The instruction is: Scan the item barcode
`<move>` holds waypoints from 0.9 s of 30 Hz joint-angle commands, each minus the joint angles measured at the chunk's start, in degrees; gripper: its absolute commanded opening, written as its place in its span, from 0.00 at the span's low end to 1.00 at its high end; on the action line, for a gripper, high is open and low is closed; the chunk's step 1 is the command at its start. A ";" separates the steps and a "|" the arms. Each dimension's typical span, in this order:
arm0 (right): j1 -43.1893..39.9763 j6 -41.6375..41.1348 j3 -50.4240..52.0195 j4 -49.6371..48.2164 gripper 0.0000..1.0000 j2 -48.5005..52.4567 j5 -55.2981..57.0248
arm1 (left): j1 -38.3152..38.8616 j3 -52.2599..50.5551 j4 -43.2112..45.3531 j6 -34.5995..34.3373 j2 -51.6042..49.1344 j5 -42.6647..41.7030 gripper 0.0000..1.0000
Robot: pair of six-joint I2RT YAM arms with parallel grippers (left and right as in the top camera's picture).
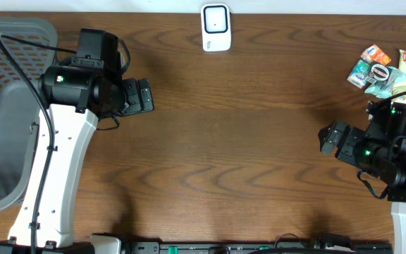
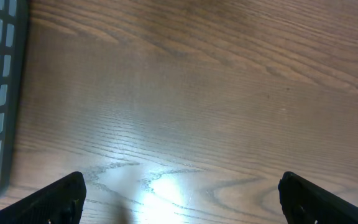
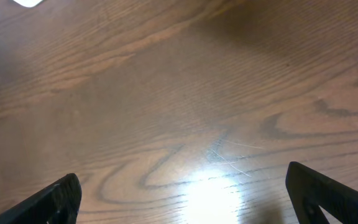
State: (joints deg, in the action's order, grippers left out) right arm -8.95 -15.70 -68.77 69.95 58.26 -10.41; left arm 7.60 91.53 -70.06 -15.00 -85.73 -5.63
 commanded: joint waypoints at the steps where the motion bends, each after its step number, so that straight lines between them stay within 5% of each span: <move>1: 0.44 1.66 0.22 0.37 0.99 -0.07 0.85 | -0.13 0.15 -0.02 0.15 0.00 0.33 0.98; 11: 0.42 6.19 6.43 -4.20 0.99 -1.84 0.83 | -0.13 0.15 -0.02 0.15 0.00 0.35 0.98; 27: 0.44 14.58 37.68 -37.77 0.99 -26.88 -9.70 | -0.13 0.15 -0.02 0.15 0.00 0.33 0.98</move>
State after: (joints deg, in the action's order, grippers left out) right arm -8.95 -3.29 -35.20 34.79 35.55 -17.17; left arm 7.60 91.53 -70.06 -15.00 -85.73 -5.65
